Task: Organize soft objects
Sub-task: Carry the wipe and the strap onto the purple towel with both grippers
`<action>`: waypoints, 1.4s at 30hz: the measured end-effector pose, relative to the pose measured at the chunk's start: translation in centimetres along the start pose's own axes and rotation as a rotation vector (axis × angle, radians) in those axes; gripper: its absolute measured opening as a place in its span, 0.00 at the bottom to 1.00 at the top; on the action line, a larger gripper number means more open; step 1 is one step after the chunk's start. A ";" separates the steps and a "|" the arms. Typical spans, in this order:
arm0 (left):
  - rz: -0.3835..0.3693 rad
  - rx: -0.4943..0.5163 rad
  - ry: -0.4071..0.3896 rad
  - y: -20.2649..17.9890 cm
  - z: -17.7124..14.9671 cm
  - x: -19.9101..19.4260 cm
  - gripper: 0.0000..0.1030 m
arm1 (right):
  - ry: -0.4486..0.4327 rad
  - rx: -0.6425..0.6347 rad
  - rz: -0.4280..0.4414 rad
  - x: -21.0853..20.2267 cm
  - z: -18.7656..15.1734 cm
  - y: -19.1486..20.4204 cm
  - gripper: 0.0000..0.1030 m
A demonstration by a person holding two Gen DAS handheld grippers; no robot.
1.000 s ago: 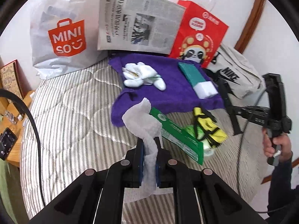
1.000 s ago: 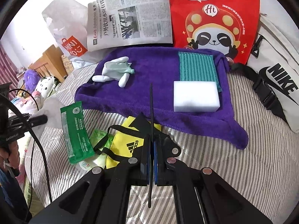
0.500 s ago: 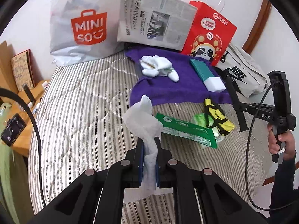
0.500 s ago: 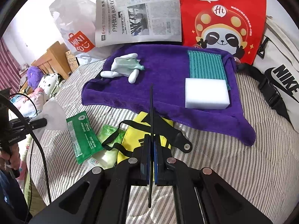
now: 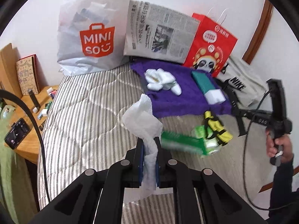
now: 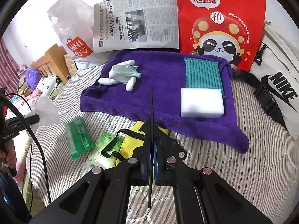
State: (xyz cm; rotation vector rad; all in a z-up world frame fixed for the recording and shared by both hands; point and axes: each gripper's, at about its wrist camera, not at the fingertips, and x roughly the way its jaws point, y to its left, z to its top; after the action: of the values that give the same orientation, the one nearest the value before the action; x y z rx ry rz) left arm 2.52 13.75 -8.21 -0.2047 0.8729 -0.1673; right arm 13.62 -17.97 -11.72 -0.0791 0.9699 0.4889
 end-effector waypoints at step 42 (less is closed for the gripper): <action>-0.201 0.194 0.198 -6.1 11.5 18.1 0.10 | 0.114 0.043 -0.010 13.1 13.3 -4.0 0.03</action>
State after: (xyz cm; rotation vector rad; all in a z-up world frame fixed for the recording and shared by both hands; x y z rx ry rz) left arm 22.40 4.95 -12.92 -0.0951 1.0258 -0.4637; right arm 31.70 -13.02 -15.27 -0.0737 1.0910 0.4581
